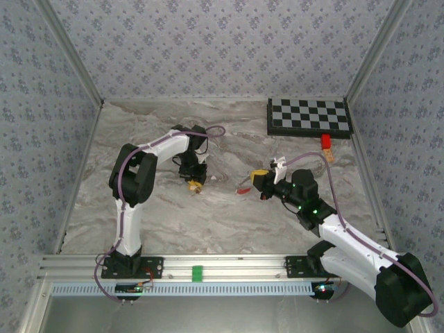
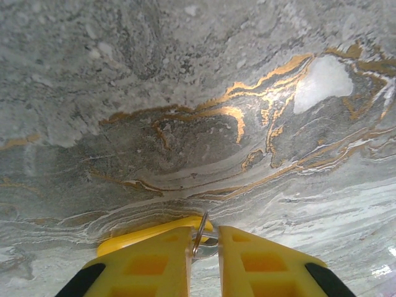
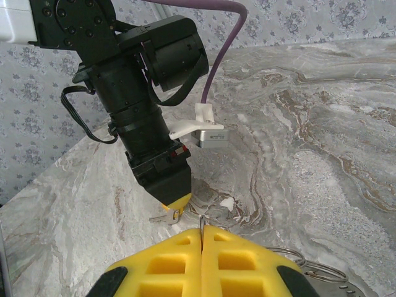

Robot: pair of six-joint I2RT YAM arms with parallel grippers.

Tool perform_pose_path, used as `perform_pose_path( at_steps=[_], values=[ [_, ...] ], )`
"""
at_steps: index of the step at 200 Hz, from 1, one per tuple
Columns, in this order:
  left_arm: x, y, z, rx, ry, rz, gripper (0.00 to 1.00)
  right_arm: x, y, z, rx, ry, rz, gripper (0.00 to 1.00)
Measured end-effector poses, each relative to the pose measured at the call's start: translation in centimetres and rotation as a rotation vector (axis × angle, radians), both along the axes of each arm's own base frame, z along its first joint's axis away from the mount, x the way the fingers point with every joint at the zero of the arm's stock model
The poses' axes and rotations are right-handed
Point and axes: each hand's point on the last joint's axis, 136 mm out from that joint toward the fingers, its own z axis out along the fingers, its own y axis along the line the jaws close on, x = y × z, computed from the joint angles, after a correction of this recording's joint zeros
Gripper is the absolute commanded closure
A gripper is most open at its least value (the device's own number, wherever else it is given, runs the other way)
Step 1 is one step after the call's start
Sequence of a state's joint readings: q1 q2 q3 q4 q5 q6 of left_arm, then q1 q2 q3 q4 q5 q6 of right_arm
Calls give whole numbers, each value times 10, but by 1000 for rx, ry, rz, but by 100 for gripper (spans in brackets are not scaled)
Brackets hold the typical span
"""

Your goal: Put the keys on the keyring

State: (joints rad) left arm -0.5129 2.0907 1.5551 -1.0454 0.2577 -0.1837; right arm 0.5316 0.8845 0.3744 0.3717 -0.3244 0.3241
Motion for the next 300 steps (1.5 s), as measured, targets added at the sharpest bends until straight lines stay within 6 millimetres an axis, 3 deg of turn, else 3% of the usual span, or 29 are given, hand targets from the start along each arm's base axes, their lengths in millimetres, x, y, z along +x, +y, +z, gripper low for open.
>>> perform_pose_path(
  at_steps=[109,142,206,244,300],
  values=[
    [-1,1,-4,7,12,-1,86,0,0,0,0,1,0,100],
    [-1,1,-4,6,11,-6,100,0,0,0,0,1,0,100],
    [-1,-2,-1,10,-20,-23,100,0,0,0,0,1,0,100],
    [2,-7,25,-17,-158,-43,100,0,0,0,0,1,0,100],
    [6,-26,88,-130,-453,-71,100,0,0,0,0,0,0,100]
  ],
)
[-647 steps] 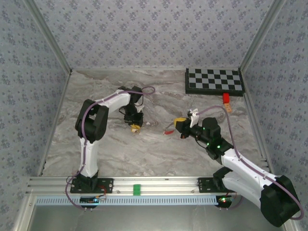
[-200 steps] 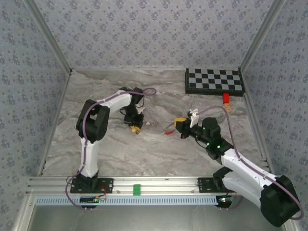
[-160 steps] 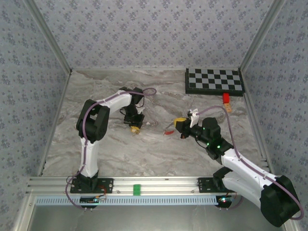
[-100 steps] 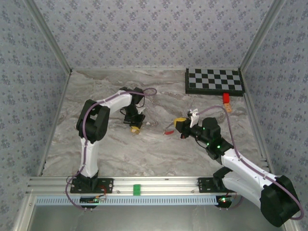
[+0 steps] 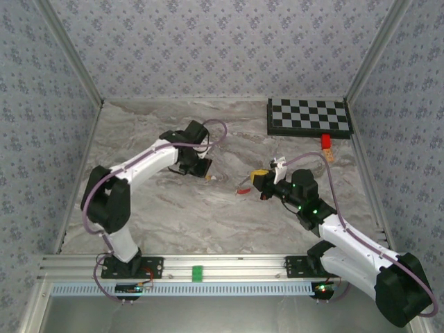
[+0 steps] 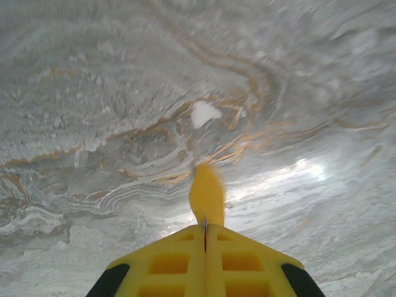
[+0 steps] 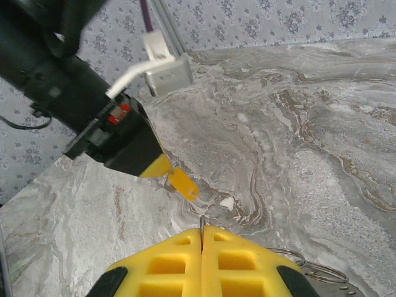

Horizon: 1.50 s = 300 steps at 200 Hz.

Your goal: Put the keys on the keyring

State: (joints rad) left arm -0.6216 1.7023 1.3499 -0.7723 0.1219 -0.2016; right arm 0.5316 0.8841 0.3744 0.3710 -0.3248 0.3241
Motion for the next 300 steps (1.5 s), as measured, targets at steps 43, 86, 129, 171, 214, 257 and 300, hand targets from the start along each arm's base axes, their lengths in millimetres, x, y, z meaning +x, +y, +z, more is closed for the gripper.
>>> perform_pose_path(
  at_steps=[43,86,129,171,214,257,300],
  values=[
    [3,-17,43,-129,-230,-16,100,-3,-2,7,13,-23,0,100],
    [4,-36,82,-269,-462,-41,100,-8,-8,26,42,-84,-17,100],
    [7,-46,93,-392,-597,-47,100,-13,-14,35,33,-123,-27,100],
    [2,-56,111,-522,-689,-91,100,-15,-19,45,13,-155,-43,100],
    [-20,-70,151,-673,-789,-244,100,-20,-15,67,11,-206,-6,100],
    [-50,-80,175,-794,-807,-420,100,-24,-9,84,8,-241,36,100],
    [-65,-82,185,-872,-817,-521,100,-26,2,97,-12,-288,81,100]
  ],
)
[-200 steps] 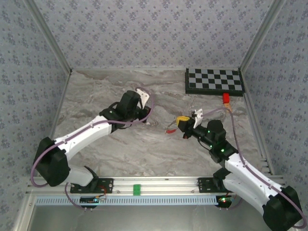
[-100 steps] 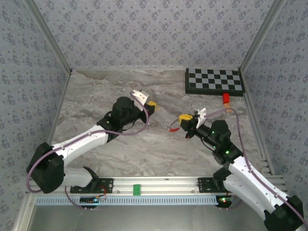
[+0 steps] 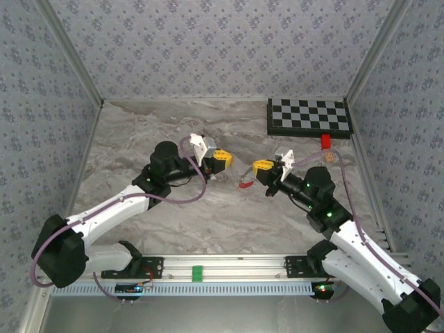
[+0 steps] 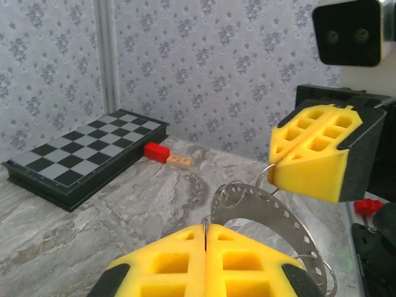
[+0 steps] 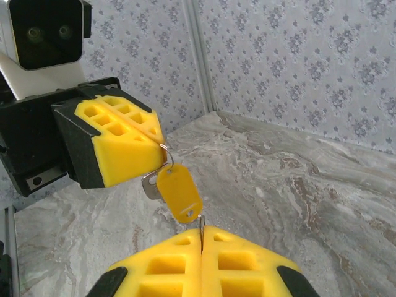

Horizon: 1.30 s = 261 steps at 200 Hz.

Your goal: Put the keys on the keyring

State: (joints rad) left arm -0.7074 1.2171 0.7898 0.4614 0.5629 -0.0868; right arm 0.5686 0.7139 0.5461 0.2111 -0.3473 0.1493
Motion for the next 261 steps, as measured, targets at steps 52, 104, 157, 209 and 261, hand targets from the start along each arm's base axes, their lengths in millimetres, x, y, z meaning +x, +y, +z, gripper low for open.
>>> perform_pose_path(
  at_steps=[52,104,157,209,261],
  values=[
    [-12,-12,18,-8,-15,-130,100,0,14,7,-58,-62,70,100],
    [-14,-17,28,22,-27,-179,100,0,12,18,-31,-114,109,100],
    [-20,-17,21,42,-1,-209,100,-11,18,23,-15,-135,178,100],
    [-24,-18,21,38,5,-235,100,-18,16,28,5,-162,189,100],
    [-29,-19,21,34,16,-260,100,-21,15,27,20,-156,196,100]
  ],
)
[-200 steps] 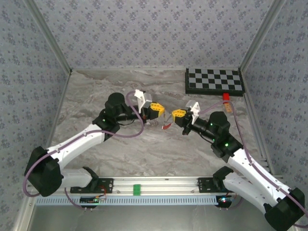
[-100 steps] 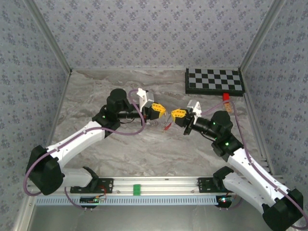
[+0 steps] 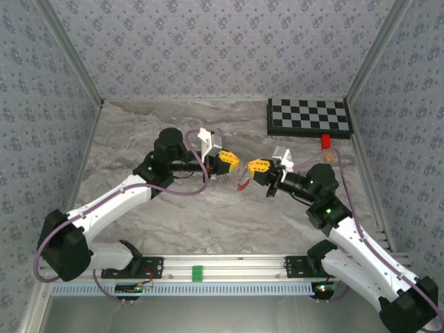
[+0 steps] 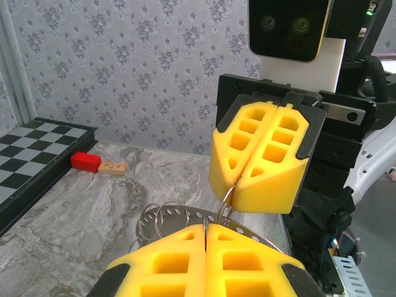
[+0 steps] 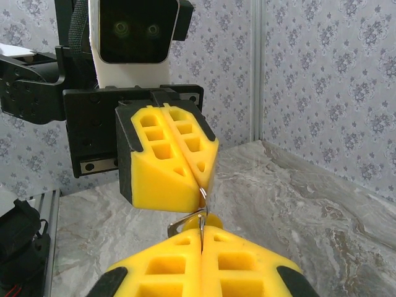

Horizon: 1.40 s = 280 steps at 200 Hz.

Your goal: Put the keys on the keyring

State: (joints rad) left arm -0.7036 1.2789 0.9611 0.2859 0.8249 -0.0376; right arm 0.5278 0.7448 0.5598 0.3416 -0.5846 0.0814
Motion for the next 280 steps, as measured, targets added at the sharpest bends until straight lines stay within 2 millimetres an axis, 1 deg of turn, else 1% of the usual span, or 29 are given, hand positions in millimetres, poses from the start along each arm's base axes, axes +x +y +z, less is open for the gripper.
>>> perform_pose_path(
  at_steps=[42,77,99,170,212,280],
  values=[
    [-7,-3,0,0,11,-26,100,-1,0,-2,4,6,3,100],
    [-12,-4,-4,15,29,-43,100,-2,1,-5,8,13,11,100],
    [-12,-4,-5,17,32,-43,100,-2,1,-7,7,18,11,100],
    [-10,-4,-4,18,30,-31,100,-6,-1,-5,16,4,13,100],
    [-9,-2,1,9,16,-11,100,-6,0,-5,16,4,16,100],
    [-9,-2,-1,17,25,-14,100,-7,1,-5,16,3,19,100]
  ],
)
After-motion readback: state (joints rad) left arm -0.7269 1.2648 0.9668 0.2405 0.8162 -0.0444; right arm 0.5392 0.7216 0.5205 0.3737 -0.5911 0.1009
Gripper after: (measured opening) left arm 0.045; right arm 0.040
